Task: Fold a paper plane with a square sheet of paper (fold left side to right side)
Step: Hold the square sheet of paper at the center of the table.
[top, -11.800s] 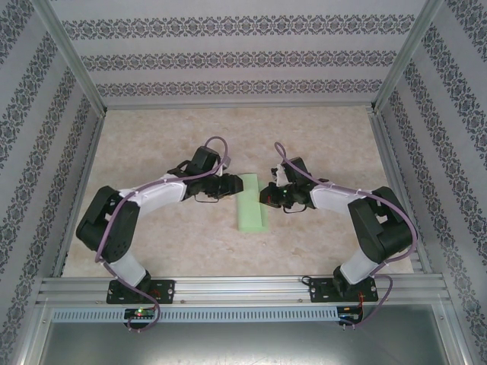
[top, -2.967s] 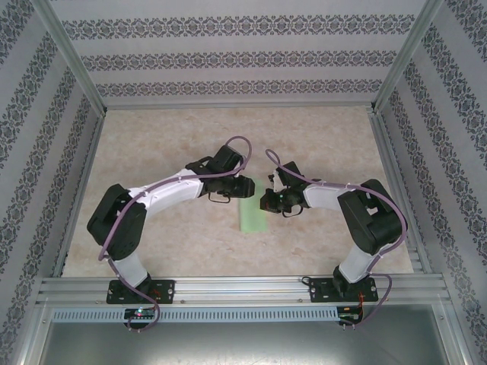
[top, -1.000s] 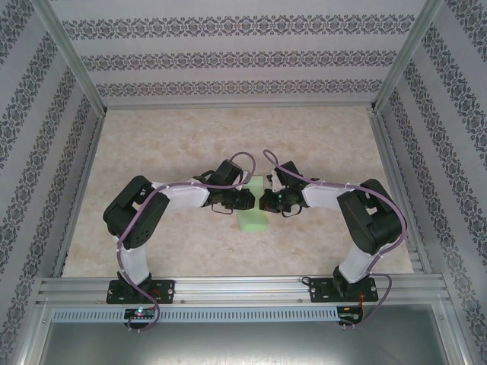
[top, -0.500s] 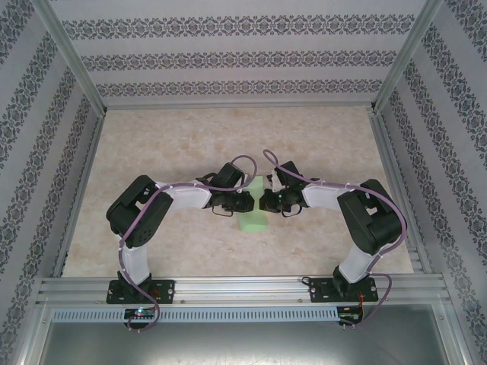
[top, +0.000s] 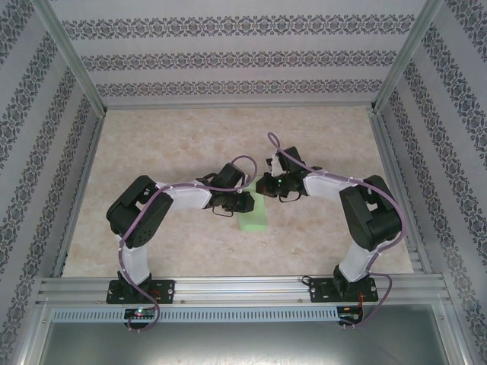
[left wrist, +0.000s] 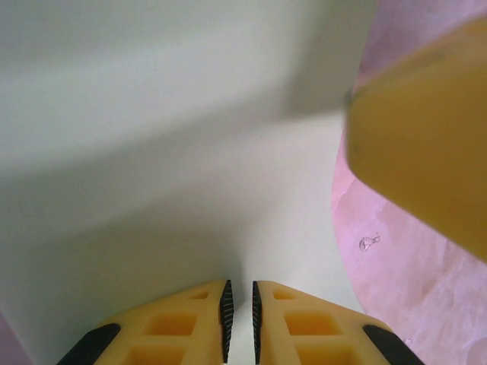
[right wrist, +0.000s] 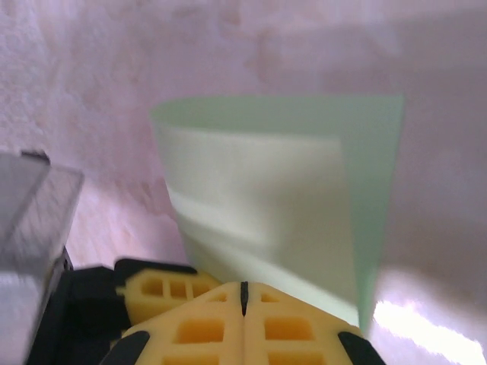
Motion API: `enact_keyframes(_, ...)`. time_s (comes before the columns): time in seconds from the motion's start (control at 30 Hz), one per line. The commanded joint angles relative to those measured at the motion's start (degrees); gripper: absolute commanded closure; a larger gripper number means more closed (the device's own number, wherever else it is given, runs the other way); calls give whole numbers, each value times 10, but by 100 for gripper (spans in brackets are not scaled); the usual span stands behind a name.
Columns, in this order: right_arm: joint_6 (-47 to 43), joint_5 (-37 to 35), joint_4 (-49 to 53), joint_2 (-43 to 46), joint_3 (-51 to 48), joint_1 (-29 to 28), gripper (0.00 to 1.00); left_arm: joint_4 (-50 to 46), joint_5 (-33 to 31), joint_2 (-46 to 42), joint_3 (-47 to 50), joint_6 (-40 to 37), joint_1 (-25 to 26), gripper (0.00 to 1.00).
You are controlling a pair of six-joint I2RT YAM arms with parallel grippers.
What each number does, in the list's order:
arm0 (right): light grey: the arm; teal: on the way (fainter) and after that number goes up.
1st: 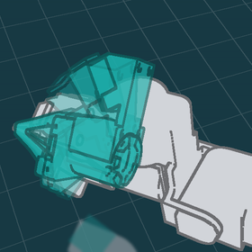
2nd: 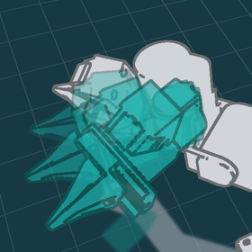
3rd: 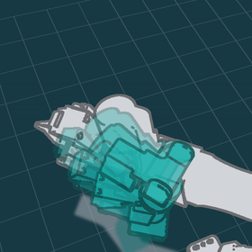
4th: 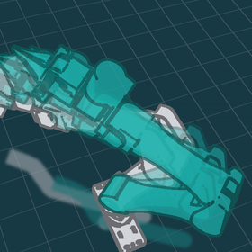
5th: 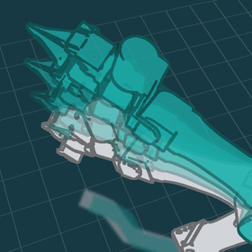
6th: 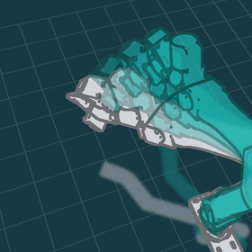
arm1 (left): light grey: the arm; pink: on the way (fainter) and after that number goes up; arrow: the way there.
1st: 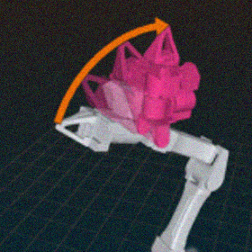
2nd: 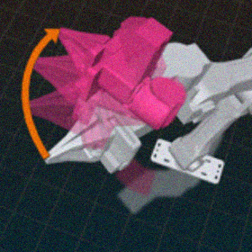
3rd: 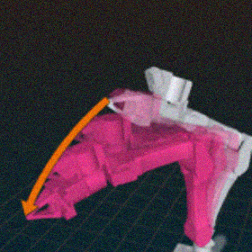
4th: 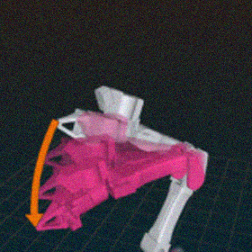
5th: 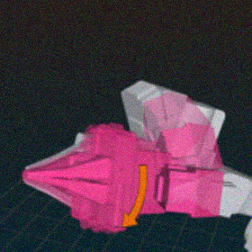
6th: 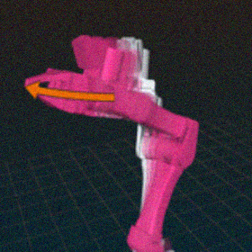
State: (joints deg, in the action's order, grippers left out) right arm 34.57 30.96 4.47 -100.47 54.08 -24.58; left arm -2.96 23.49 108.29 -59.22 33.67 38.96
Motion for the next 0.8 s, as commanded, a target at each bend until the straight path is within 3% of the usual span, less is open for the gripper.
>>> enact_keyframes(0.0, 13, 14, -19, -44, 20, 2, 100, -31, -18, 17, 11, 7, 12, 80)
enact_keyframes(0.57, -12, -35, 61, -110, 38, 2, 100, -21, 10, -56, 9, 2, 12, 75)
enact_keyframes(0.77, -12, -32, 61, -107, 39, -3, 100, -19, 3, -37, 8, 1, 12, 75)
